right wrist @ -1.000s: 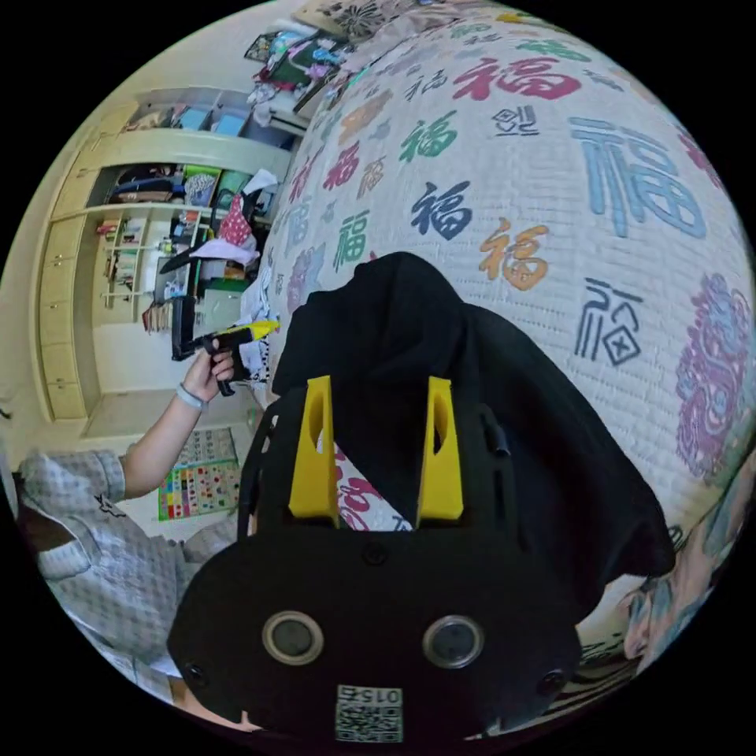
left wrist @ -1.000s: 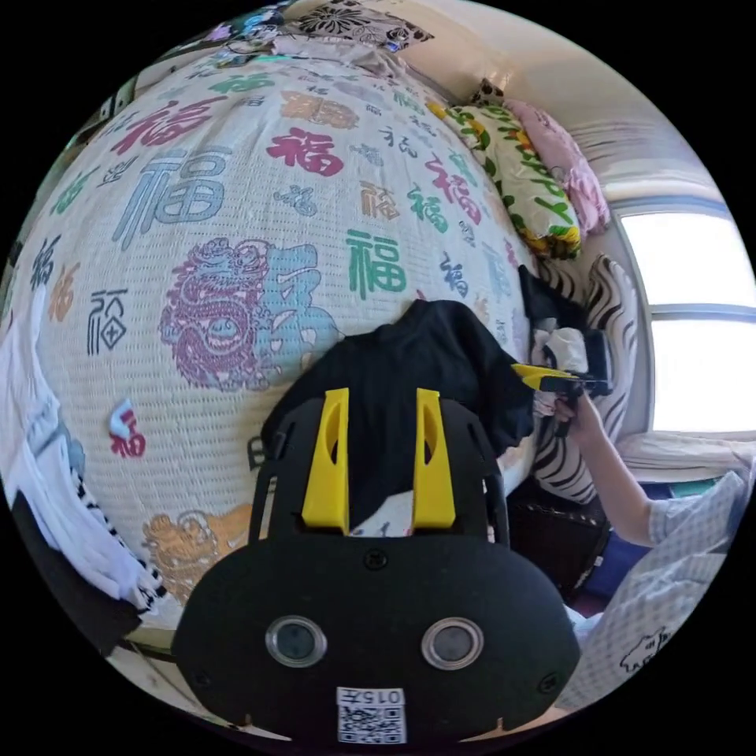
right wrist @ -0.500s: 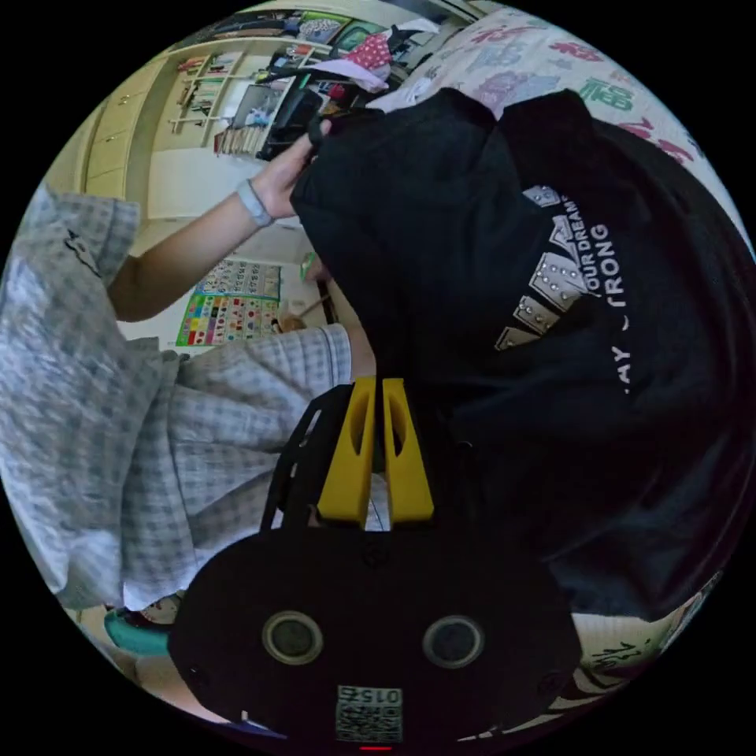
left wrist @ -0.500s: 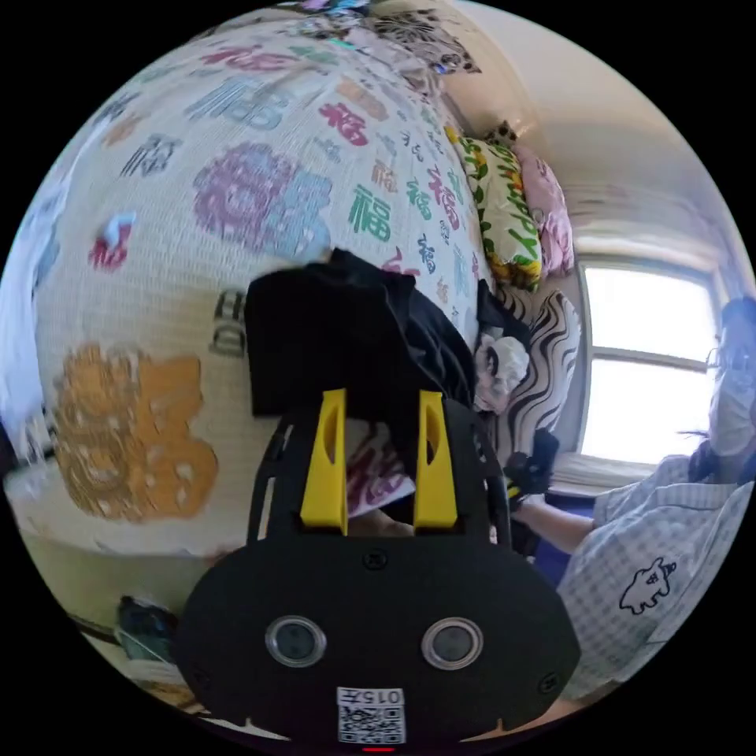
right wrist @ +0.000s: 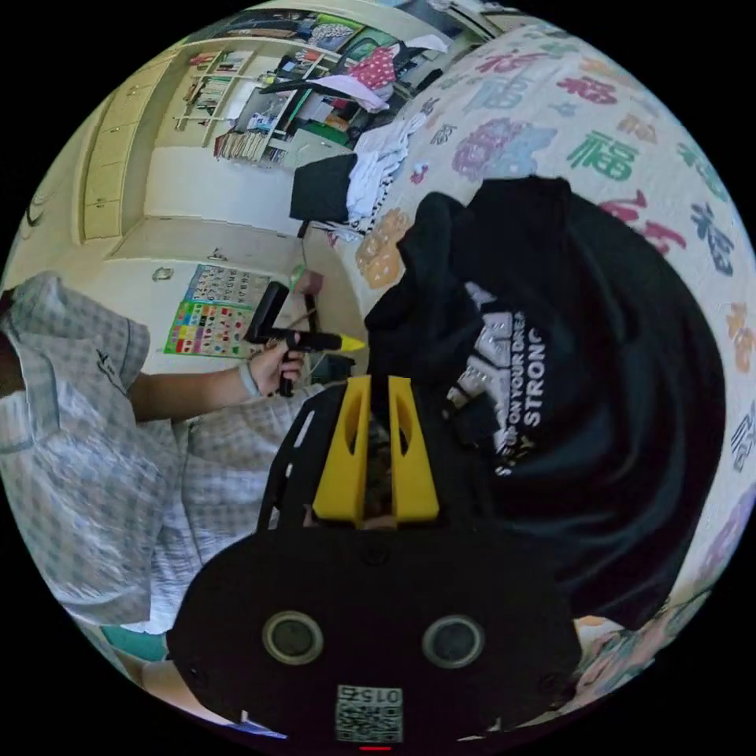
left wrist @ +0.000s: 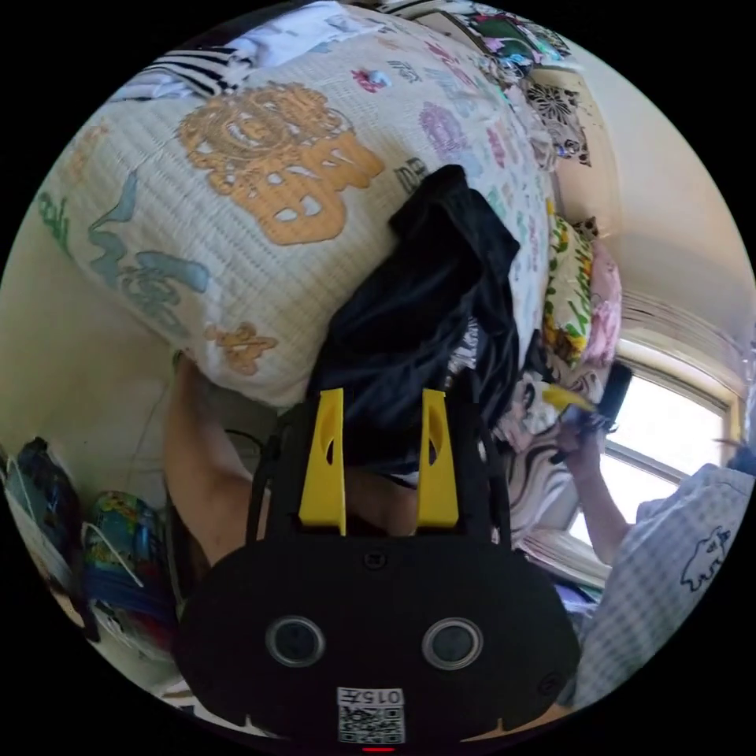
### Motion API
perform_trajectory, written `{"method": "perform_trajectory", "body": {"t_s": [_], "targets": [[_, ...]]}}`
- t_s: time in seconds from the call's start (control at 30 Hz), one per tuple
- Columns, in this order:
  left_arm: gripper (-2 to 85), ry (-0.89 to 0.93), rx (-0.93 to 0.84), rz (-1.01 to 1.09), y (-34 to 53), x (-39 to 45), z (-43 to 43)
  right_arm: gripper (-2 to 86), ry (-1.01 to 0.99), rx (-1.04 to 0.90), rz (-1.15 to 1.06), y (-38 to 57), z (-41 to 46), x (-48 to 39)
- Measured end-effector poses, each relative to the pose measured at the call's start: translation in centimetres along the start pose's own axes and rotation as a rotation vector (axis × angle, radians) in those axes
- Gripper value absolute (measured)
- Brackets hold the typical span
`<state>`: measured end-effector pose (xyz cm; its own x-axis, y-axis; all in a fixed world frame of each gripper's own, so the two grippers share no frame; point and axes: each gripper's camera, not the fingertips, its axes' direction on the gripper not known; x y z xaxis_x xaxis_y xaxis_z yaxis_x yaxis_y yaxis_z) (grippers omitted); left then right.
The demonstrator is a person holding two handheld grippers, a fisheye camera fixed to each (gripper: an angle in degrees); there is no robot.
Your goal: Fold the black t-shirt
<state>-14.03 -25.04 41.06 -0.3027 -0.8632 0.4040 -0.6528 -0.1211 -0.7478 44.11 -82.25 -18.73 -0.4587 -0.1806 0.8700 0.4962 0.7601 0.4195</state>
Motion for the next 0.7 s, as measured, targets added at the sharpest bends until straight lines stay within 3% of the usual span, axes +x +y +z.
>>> {"method": "perform_trajectory", "body": {"t_s": [0.17,0.33,0.43,0.5,0.6,0.7], "targets": [[12.1,-0.175,0.176,-0.026,4.1,2.5,0.0,12.7,0.113,-0.003,-0.156,-9.8,4.2,-2.8],[12.2,-0.190,0.090,0.062,5.0,5.4,4.5,16.9,0.239,-0.234,-0.262,-17.1,13.5,-5.8],[8.3,-0.225,0.078,0.038,6.5,6.9,6.4,8.7,0.312,-0.369,-0.232,-19.0,18.4,-6.4],[3.1,-0.235,0.068,0.057,8.1,8.1,6.8,2.3,0.357,-0.326,-0.170,-19.1,19.1,-6.9],[1.2,-0.131,0.049,0.132,10.9,10.4,6.8,0.8,0.208,-0.185,-0.065,-17.9,16.8,-7.3],[0.4,-0.105,0.047,0.247,13.8,14.2,6.0,0.2,0.207,-0.052,0.022,-15.2,14.0,-8.3]]}}
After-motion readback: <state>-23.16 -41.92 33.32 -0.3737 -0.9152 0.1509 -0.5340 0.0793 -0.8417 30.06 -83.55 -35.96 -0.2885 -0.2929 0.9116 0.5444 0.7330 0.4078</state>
